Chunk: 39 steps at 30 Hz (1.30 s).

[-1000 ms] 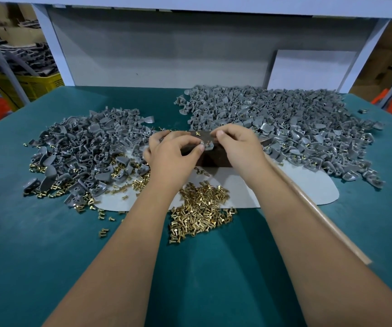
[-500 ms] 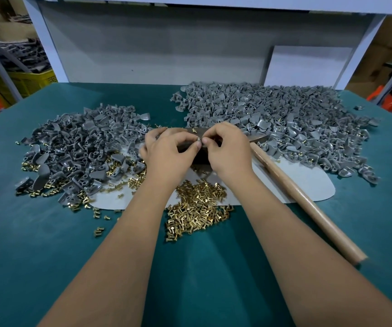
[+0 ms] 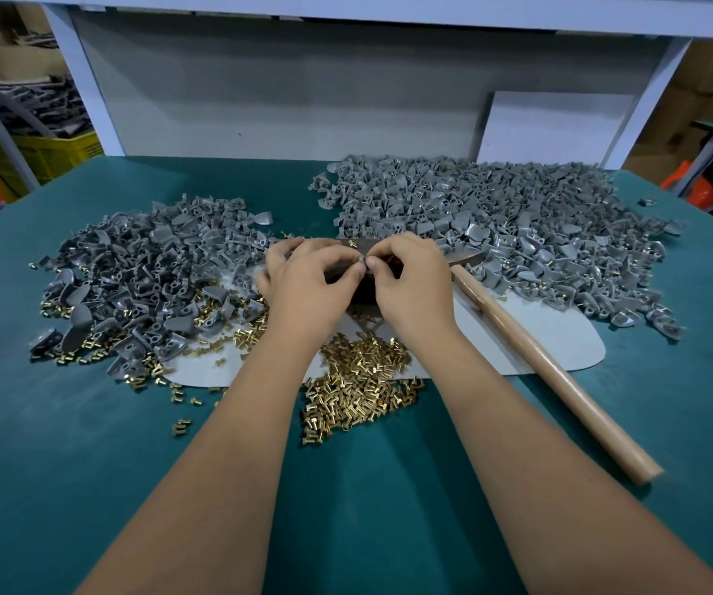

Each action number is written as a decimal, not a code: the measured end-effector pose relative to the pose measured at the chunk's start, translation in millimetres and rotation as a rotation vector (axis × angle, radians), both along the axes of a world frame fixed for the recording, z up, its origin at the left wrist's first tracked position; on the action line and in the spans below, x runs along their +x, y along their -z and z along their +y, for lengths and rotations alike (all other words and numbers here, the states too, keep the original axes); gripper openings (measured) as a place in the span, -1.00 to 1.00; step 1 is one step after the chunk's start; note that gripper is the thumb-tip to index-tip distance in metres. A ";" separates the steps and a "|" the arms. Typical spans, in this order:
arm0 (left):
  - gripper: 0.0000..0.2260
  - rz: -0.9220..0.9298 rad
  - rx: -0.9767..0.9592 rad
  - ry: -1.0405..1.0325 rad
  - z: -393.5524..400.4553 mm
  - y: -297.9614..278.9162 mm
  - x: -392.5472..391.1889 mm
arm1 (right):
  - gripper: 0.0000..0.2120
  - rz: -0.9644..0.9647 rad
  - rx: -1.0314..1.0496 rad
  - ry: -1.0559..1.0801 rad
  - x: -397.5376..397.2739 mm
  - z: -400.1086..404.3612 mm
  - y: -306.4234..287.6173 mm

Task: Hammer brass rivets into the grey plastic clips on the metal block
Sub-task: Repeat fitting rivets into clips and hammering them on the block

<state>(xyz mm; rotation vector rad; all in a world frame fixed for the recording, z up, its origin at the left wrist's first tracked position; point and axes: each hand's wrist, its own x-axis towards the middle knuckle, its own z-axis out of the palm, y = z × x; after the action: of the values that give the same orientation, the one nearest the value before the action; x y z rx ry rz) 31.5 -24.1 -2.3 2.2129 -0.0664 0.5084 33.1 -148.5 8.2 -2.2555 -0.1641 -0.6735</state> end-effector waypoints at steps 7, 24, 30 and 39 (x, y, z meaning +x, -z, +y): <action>-0.91 0.026 -0.043 0.001 3.0 0.1 -2.1 | -0.81 -0.066 -0.036 0.214 -18.9 -26.1 -5.2; -0.94 -0.017 0.006 -0.077 -1.3 2.7 0.6 | -0.80 0.365 -0.391 0.491 -35.8 -69.8 -17.2; -0.93 -0.053 0.056 -0.149 -2.6 3.7 -0.6 | -0.76 0.150 -0.172 0.274 -44.3 -57.5 -49.8; -0.89 0.000 0.004 -0.110 -3.3 1.3 -3.2 | -0.67 0.049 -0.407 0.151 -47.8 -38.3 -81.8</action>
<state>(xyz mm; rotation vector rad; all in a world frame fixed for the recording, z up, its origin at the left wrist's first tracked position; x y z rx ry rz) 28.4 -27.4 -3.6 2.2291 0.0546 0.5697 -14.8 -186.7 90.0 -2.6939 -0.1156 -0.7133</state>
